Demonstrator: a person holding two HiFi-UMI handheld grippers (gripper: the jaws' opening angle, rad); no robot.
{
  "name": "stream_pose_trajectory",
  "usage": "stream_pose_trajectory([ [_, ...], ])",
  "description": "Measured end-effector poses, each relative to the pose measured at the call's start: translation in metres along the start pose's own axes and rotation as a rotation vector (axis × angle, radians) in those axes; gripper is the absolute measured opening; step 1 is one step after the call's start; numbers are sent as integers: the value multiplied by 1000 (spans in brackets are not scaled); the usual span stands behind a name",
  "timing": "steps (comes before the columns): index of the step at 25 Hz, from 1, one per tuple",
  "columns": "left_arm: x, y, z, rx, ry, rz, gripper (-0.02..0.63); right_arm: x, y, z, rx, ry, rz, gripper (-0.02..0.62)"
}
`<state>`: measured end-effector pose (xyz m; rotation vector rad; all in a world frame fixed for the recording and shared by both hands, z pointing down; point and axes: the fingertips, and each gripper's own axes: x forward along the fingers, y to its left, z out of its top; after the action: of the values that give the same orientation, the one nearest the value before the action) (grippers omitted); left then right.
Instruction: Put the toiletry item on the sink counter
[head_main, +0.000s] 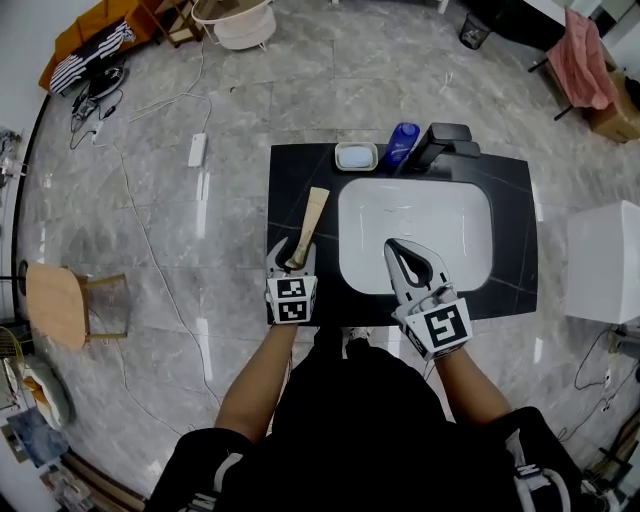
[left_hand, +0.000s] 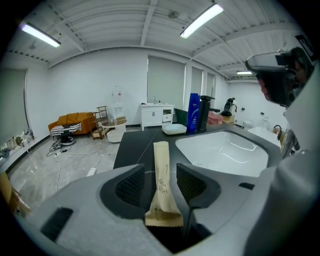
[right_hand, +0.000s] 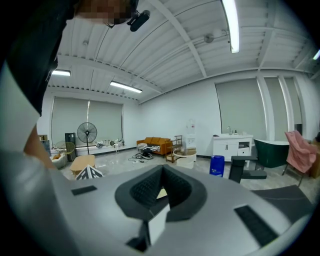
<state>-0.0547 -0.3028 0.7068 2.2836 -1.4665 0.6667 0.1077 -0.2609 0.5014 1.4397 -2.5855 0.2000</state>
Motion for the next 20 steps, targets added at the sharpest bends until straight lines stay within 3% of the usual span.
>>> stream_pose_trajectory([
  [9,-67,-2,88,10,-227,19,173,6,11,21,-38,-57,28,6],
  [15,-113,-6,148,17,-375,44,86,6,13,43,-38,-124,42,6],
  [18,-136,-8,164,30,-428,63,20,5,15,51,-58,-148,43,6],
  [20,-150,-10,171,37,-452,68,12,3,18,58,-63,-166,46,5],
])
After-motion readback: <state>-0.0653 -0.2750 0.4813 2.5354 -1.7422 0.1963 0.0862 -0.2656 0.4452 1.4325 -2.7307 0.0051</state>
